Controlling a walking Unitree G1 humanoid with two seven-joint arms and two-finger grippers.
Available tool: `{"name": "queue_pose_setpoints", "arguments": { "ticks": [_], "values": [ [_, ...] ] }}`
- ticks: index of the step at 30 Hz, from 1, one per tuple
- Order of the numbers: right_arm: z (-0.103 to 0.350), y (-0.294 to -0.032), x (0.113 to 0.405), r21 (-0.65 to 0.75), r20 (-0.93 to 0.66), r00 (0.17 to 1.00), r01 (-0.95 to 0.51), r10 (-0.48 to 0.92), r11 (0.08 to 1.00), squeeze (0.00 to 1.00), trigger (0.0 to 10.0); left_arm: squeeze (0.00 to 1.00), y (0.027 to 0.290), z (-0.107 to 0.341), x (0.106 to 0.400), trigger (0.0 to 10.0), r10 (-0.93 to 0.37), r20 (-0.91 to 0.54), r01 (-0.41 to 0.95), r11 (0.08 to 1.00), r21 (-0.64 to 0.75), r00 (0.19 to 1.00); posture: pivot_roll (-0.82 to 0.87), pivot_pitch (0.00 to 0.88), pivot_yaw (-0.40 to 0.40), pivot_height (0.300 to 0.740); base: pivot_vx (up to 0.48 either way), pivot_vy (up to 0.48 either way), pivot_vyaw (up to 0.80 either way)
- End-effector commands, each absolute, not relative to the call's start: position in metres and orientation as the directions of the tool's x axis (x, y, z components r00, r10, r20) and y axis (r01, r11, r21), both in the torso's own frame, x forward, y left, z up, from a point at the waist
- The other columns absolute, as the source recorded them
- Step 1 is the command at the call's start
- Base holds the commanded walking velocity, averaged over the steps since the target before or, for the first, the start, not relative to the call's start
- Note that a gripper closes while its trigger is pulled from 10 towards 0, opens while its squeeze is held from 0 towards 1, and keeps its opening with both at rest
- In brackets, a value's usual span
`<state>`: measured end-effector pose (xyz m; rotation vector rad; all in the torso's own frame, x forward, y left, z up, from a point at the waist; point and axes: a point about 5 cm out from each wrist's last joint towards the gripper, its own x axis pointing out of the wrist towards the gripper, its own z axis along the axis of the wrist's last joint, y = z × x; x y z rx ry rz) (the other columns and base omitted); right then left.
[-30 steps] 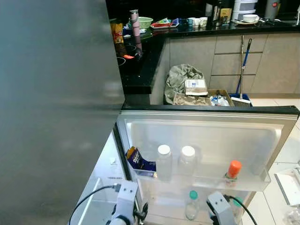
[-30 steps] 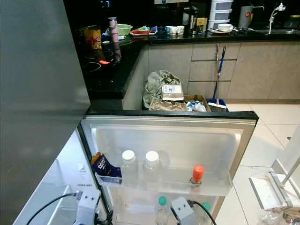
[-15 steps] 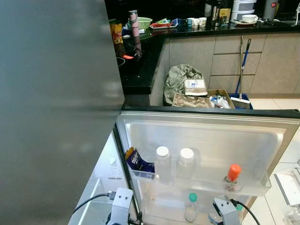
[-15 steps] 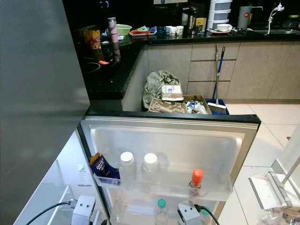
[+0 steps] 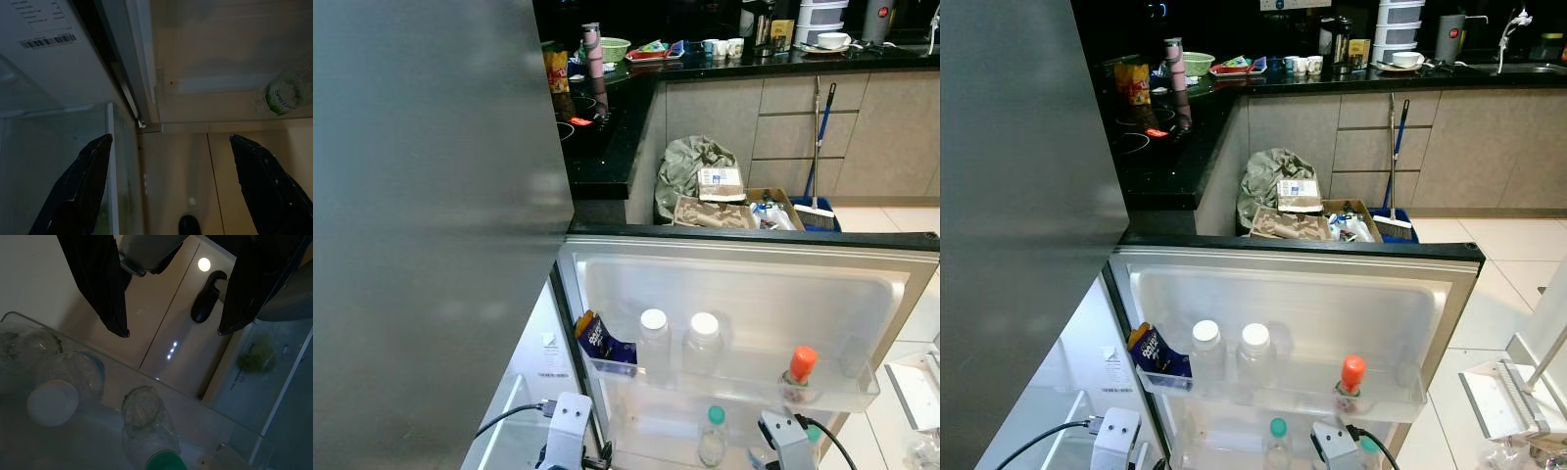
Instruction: Restocking fridge
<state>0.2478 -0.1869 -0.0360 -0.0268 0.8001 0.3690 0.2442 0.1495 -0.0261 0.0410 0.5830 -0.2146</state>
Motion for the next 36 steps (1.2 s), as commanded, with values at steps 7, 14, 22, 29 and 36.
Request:
{"name": "queue_pose_setpoints", "arguments": {
  "ticks": [7,14,22,29,36],
  "values": [
    [-0.0357,-0.1848,0.2478,0.127,-0.698,0.641,-0.329,0.32,0.936,0.0,10.0,0.0,0.1516,-0.0264,0.243,10.0,-0.194,-0.553,0.23,0.973,-0.004,0.81,0.02,0.042,0.042,0.692,0.0,-0.48,0.0],
    [-0.0347,-0.1865,0.2485,0.124,-0.692,0.649,-0.323,0.315,0.938,0.0,10.0,0.0,0.1501,-0.0264,0.2427,10.0,-0.199,-0.553,0.233,0.973,-0.009,0.809,0.02,0.051,0.044,0.692,0.0,-0.48,0.0],
    [-0.0342,-0.1876,0.2486,0.116,-0.692,0.651,-0.326,0.312,0.938,0.0,10.0,0.0,0.1518,-0.0275,0.2417,10.0,-0.195,-0.557,0.229,0.973,-0.009,0.807,0.02,0.056,0.044,0.692,0.0,-0.48,0.0],
    [-0.0342,-0.187,0.2485,0.113,-0.694,0.648,-0.335,0.315,0.935,0.0,10.0,0.0,0.1517,-0.0277,0.2409,10.0,-0.193,-0.558,0.227,0.974,-0.01,0.807,0.01,0.062,0.041,0.692,0.0,-0.48,0.0],
    [-0.0334,-0.1883,0.249,0.107,-0.694,0.647,-0.34,0.315,0.934,0.0,10.0,0.0,0.1499,-0.0275,0.2403,10.0,-0.196,-0.558,0.226,0.974,-0.015,0.807,0.01,0.066,0.04,0.692,0.0,-0.471,0.0]
  ]
}}
